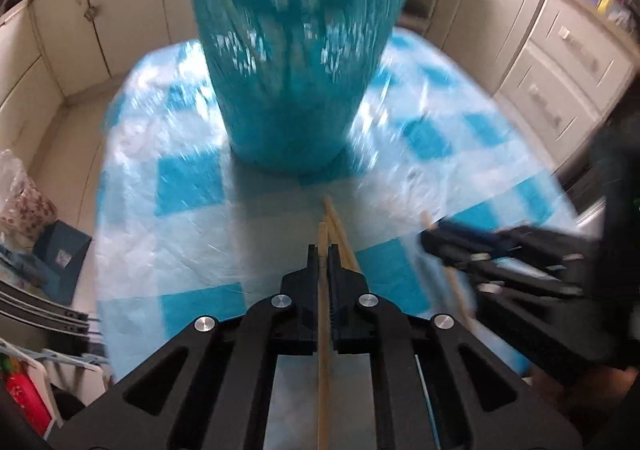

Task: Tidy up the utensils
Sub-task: 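Close the left gripper on a wooden chopstick and lift it, then carry the chopstick over the teal basket and open the left gripper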

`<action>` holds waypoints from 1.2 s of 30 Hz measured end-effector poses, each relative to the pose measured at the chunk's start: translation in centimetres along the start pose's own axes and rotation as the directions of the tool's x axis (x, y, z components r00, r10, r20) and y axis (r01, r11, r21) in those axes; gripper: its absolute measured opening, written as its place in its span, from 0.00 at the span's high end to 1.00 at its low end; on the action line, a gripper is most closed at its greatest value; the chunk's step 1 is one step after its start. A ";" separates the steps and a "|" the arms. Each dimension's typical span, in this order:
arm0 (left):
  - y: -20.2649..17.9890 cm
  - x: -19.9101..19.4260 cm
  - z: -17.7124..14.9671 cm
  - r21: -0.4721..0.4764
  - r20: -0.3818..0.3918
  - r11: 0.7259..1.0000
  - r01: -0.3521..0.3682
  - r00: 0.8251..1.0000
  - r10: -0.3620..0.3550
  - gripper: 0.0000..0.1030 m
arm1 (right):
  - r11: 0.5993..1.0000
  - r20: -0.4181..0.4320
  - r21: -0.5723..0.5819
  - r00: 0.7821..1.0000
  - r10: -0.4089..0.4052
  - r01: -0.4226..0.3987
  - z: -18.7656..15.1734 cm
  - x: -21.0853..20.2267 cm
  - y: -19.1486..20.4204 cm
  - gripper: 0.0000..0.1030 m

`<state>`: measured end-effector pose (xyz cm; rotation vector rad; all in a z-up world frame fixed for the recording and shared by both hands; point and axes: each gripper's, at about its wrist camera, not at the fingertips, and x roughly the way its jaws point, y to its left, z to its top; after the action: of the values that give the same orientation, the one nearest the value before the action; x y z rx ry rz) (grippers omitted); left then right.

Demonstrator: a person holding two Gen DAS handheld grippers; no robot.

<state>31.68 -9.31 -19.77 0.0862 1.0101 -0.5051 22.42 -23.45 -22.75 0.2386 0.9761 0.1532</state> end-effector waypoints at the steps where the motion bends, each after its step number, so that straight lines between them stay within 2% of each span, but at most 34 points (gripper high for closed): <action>1: 0.1 -1.5 0.5 -0.008 0.024 1.000 0.031 0.999 -0.030 0.96 | 1.000 0.000 0.003 1.000 0.008 -0.008 0.0 0.0 -0.1 0.83; 4: 0.1 -6.0 2.9 -0.010 0.118 0.995 0.104 0.988 -0.102 0.96 | 1.000 0.004 0.013 1.000 0.025 -0.025 0.0 0.0 -0.3 0.83; 7: 0.0 -10.7 6.8 0.000 0.259 0.991 0.132 0.957 -0.127 0.96 | 0.998 0.005 0.034 0.999 0.043 -0.044 -0.1 -0.1 -0.6 0.81; 9: -0.1 -13.2 9.6 -0.001 0.363 0.990 0.141 0.922 -0.131 0.96 | 0.998 0.008 0.038 0.999 0.052 -0.052 -0.2 -0.2 -0.7 0.79; 10: -0.2 -14.2 11.1 -0.007 0.421 0.988 0.151 0.897 -0.135 0.96 | 0.998 0.010 0.036 0.999 0.053 -0.053 -0.2 -0.2 -0.6 0.78; 11: -0.3 -14.6 11.9 -0.009 0.450 0.988 0.155 0.883 -0.135 0.96 | 0.998 0.012 0.031 0.999 0.053 -0.054 -0.3 -0.3 -0.6 0.76; 12: -0.4 -15.2 13.3 -0.016 0.509 0.989 0.149 0.852 -0.120 0.96 | 0.998 0.015 0.027 0.998 0.053 -0.053 -0.3 -0.3 -0.5 0.76; 14: -0.6 -15.4 15.0 -0.025 0.569 0.991 0.135 0.816 -0.097 0.96 | 0.999 0.021 0.016 0.999 0.050 -0.050 -0.4 -0.3 -0.3 0.74; 15: -0.7 -15.0 16.1 -0.041 0.608 0.994 0.103 0.792 -0.057 0.96 | 0.999 0.024 0.009 0.999 0.048 -0.048 -0.5 -0.3 -0.2 0.74; 17: -0.5 -13.9 17.4 -0.081 0.640 0.995 0.067 0.769 0.000 0.96 | 0.999 0.029 -0.006 0.999 0.042 -0.042 -0.6 -0.3 0.1 0.72; 18: -0.3 -13.3 18.0 -0.098 0.646 0.994 0.053 0.763 0.023 0.96 | 0.999 0.030 -0.013 0.999 0.039 -0.039 -0.6 -0.3 0.3 0.70; 19: -0.1 -12.5 18.5 -0.131 0.660 0.991 0.029 0.748 0.065 0.96 | 0.999 0.031 -0.023 0.999 0.037 -0.036 -0.6 -0.3 0.5 0.68; 23: 1.3 -10.0 19.8 -0.227 0.677 0.974 0.023 0.723 0.141 0.96 | 0.998 0.035 -0.058 0.999 0.021 -0.019 -0.6 -0.1 1.1 0.62; 25: 1.8 -8.9 20.1 -0.255 0.674 0.967 0.016 0.720 0.166 0.96 | 0.998 0.035 -0.068 0.999 0.016 -0.014 -0.5 0.0 1.2 0.61; 31: 2.6 -6.2 19.6 -0.266 0.629 0.964 -0.019 0.754 0.189 0.95 | 0.998 0.030 -0.059 0.999 0.032 -0.030 -0.3 0.1 1.0 0.61; 36: 2.6 -5.4 18.7 -0.256 0.609 0.965 -0.053 0.766 0.204 0.95 | 0.997 0.028 -0.063 0.999 0.035 -0.033 -0.2 0.1 1.1 0.60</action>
<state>45.26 -10.65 -5.65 -0.2105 0.3798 -0.2525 22.26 -22.33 -22.67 0.1991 0.9367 0.2103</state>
